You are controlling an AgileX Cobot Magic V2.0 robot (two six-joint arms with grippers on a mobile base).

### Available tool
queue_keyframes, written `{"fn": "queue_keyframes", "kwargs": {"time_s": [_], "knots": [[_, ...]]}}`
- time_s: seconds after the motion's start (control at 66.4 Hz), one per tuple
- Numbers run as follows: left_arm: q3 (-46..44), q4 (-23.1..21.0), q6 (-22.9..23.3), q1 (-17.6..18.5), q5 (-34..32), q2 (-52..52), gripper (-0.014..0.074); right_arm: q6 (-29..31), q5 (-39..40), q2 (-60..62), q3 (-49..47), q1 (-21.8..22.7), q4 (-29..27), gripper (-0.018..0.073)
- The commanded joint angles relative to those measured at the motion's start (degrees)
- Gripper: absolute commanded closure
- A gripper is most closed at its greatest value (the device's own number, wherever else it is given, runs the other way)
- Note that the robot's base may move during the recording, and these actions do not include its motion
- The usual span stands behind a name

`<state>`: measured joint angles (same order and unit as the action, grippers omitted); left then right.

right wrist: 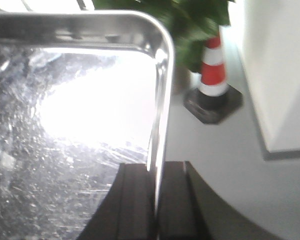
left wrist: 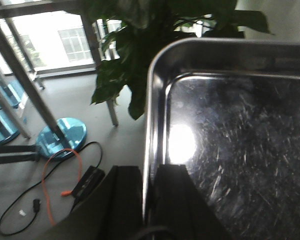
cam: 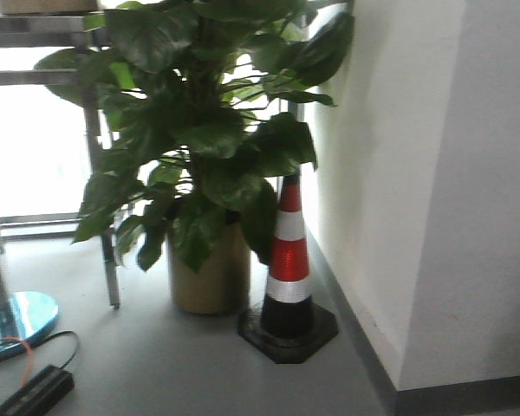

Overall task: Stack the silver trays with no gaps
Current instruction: 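Hold the tray in both grippers while driving to the other shelf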

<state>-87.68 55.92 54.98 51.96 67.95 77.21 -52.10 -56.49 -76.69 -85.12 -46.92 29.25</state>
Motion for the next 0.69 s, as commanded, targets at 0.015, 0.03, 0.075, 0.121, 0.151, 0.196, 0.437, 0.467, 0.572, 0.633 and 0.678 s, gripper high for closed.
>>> {"fn": "queue_keyframes", "kwargs": {"time_s": [0.015, 0.03, 0.075, 0.121, 0.151, 0.196, 0.437, 0.467, 0.572, 0.633, 0.678], "knots": [[0.01, -2.62, -0.37, 1.24, -6.50, 0.73, 0.0614, 0.42, 22.75, 0.27, -0.59, -1.08, -1.76, 0.0574], [0.01, -2.62, -0.37, 1.24, -6.50, 0.73, 0.0614, 0.42, 22.75, 0.27, -0.59, -1.08, -1.76, 0.0574], [0.01, -2.62, -0.37, 1.24, -6.50, 0.73, 0.0614, 0.42, 22.75, 0.27, -0.59, -1.08, -1.76, 0.0574], [0.01, -2.62, -0.37, 1.24, -6.50, 0.73, 0.0614, 0.42, 22.75, 0.27, -0.59, -1.08, -1.76, 0.0574], [0.01, -2.62, -0.37, 1.24, -6.50, 0.73, 0.0614, 0.42, 22.75, 0.27, -0.59, -1.08, -1.76, 0.0574], [0.01, -2.62, -0.37, 1.24, -6.50, 0.73, 0.0614, 0.42, 22.75, 0.27, -0.59, -1.08, -1.76, 0.0574], [0.01, -2.62, -0.37, 1.24, -6.50, 0.73, 0.0614, 0.42, 22.75, 0.27, -0.59, -1.08, -1.76, 0.0574], [0.01, -2.62, -0.37, 1.24, -6.50, 0.73, 0.0614, 0.42, 22.75, 0.27, -0.59, -1.08, -1.76, 0.0574], [0.01, -2.62, -0.37, 1.24, -6.50, 0.73, 0.0614, 0.42, 22.75, 0.27, -0.59, -1.08, -1.76, 0.0574], [0.01, -2.62, -0.37, 1.24, -6.50, 0.73, 0.0614, 0.42, 22.75, 0.27, -0.59, -1.08, -1.76, 0.0574], [0.01, -2.62, -0.37, 1.24, -6.50, 0.73, 0.0614, 0.42, 22.75, 0.27, -0.59, -1.08, -1.76, 0.0574]]}}
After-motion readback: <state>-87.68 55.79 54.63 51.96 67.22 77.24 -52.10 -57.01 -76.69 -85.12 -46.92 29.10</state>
